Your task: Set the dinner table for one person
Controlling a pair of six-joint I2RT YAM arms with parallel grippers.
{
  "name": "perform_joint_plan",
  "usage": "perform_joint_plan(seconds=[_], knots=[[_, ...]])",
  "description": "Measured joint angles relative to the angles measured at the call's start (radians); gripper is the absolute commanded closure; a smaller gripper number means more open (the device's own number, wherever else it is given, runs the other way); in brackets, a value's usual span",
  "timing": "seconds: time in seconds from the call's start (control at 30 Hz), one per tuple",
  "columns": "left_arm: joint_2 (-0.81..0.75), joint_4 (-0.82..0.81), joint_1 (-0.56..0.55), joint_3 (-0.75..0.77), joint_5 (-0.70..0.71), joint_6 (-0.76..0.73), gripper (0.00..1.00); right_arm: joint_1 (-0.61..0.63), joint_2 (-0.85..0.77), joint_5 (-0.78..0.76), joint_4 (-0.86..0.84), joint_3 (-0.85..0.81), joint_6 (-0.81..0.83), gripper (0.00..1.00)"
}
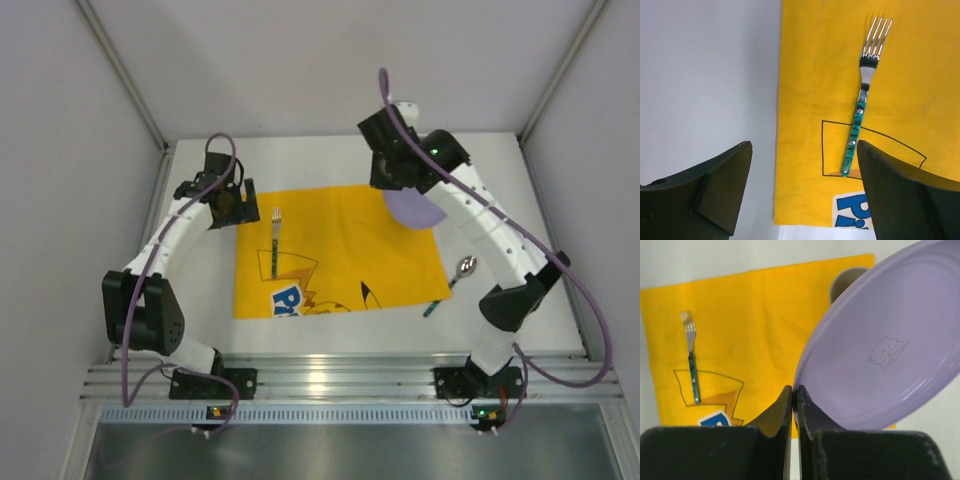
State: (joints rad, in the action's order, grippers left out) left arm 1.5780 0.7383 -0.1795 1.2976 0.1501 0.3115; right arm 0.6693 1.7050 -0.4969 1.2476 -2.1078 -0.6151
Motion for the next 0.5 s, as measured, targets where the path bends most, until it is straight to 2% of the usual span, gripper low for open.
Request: perform_joint_plan(seconds=[0.1,0.23,0.5], knots=[[-0.081,0.005,0.017,-0.013,0.022,0.004,0.02,0.106,0.103,0.016,-0.003,-0.047,0.017,1.0],[-0.176,0.036,0.041,-0.056,0.05,0.008,0.02,0.195,0.262,0.068,-0.013,-0.121,0.047,1.0],[-0.329,0.115,0.073,-0.154,0.08,0.031,0.02,0.226,0.461,0.167,-0.079,-0.135,0.106,1.0]])
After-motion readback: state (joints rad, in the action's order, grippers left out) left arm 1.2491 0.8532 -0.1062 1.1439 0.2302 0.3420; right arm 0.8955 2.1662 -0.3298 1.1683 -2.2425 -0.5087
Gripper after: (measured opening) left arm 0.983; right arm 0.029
